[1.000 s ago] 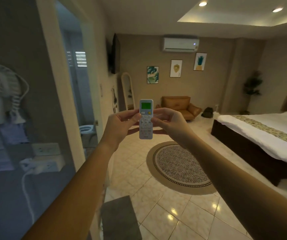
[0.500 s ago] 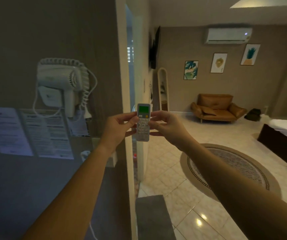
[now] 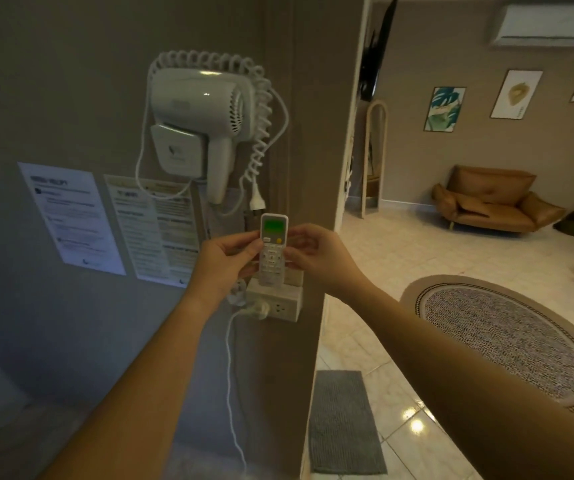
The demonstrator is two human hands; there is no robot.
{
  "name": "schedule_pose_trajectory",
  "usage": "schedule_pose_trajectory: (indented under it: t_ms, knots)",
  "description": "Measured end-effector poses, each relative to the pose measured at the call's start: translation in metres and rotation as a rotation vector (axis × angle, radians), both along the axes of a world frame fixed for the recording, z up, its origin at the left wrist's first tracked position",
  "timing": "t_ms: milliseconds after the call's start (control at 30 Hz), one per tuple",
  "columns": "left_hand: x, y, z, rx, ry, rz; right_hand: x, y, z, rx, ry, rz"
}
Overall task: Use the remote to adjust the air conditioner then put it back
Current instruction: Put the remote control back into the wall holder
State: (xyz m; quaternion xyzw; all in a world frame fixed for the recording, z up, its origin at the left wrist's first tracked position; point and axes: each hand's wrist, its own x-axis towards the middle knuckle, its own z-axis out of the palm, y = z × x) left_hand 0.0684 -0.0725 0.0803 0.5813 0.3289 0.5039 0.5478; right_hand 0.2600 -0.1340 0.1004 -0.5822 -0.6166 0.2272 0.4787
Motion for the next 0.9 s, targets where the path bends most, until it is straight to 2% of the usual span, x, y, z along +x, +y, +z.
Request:
schedule_pose_trajectory:
  t_ms: [367,567,900]
  knots:
    - [-0.050,0.061,-0.053,-0.011,0.022,0.035,-0.055,0.063,-0.048,-0.030,-0.116,-0.046]
    - [-0.054,0.086,-0.071,-0.001,0.023,0.085,-0.073,0.090,-0.059,-0.069,-0.183,-0.105]
    - [-0.056,0.103,-0.101,-0.067,-0.015,0.040,-0.084,0.108,-0.081,-0.133,-0.331,-0.170]
